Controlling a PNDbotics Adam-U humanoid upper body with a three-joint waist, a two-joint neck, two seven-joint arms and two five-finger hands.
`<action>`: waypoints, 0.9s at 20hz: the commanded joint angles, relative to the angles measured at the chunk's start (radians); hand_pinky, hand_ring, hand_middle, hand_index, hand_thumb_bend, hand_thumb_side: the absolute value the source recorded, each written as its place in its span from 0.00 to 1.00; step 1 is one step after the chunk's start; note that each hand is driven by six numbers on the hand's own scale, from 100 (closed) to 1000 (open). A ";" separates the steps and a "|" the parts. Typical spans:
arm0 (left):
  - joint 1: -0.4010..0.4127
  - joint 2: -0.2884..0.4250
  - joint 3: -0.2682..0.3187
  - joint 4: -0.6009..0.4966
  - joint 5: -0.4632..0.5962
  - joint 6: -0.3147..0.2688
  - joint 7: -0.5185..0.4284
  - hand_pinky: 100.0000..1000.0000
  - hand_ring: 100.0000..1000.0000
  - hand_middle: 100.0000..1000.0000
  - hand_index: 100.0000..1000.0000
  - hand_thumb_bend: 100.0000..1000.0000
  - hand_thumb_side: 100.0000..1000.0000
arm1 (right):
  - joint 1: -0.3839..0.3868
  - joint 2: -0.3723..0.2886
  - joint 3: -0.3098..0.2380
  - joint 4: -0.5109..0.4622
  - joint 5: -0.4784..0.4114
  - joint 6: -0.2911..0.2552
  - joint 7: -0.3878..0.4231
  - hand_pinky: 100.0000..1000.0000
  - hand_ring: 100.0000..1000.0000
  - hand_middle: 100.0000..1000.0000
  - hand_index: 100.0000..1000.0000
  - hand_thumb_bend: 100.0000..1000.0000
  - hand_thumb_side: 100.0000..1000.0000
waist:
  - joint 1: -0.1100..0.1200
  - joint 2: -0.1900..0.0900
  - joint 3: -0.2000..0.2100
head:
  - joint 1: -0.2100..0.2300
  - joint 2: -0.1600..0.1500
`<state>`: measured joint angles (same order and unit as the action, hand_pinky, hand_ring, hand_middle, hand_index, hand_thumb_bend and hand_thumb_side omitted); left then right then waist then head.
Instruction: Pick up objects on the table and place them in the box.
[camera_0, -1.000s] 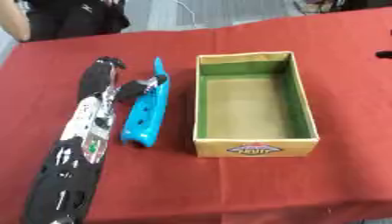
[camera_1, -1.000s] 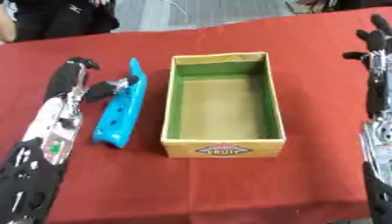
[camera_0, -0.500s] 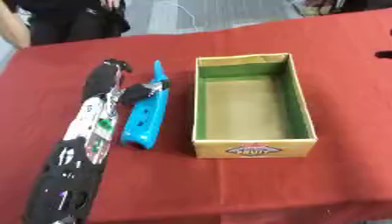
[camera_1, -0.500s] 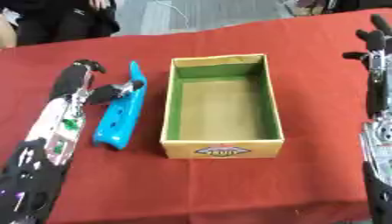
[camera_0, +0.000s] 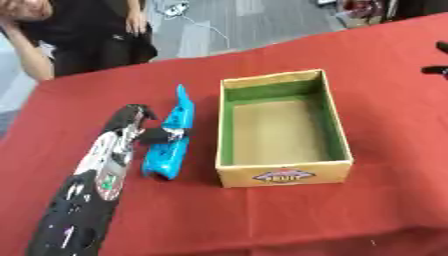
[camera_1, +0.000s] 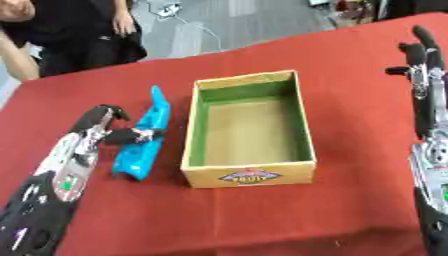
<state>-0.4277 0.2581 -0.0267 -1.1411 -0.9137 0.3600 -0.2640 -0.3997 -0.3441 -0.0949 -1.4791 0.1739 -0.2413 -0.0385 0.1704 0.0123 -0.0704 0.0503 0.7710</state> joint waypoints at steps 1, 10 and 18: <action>-0.029 0.035 -0.009 0.075 0.046 -0.005 0.001 0.84 0.78 0.72 0.71 1.00 0.61 | -0.006 -0.020 0.001 -0.007 0.006 0.000 0.002 0.63 0.90 1.00 1.00 0.34 1.00 | -0.005 -0.016 0.003 | -0.013 -0.001; -0.061 0.013 -0.030 0.162 0.022 -0.023 0.008 0.83 0.71 0.65 0.70 1.00 0.62 | -0.003 -0.015 0.003 -0.005 0.005 -0.002 0.006 0.63 0.90 1.00 1.00 0.34 1.00 | -0.005 -0.022 0.000 | -0.006 -0.001; -0.092 -0.008 -0.039 0.193 -0.077 -0.028 0.008 0.77 0.57 0.54 0.66 1.00 0.59 | -0.006 -0.009 0.005 -0.007 0.003 -0.003 0.009 0.63 0.90 1.00 1.00 0.34 1.00 | -0.008 -0.019 -0.007 | 0.000 -0.001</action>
<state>-0.5133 0.2573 -0.0560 -0.9569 -0.9757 0.3379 -0.2506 -0.3938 -0.3431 -0.0891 -1.4723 0.1784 -0.2450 -0.0335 0.1736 -0.0019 -0.0772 0.0444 0.7710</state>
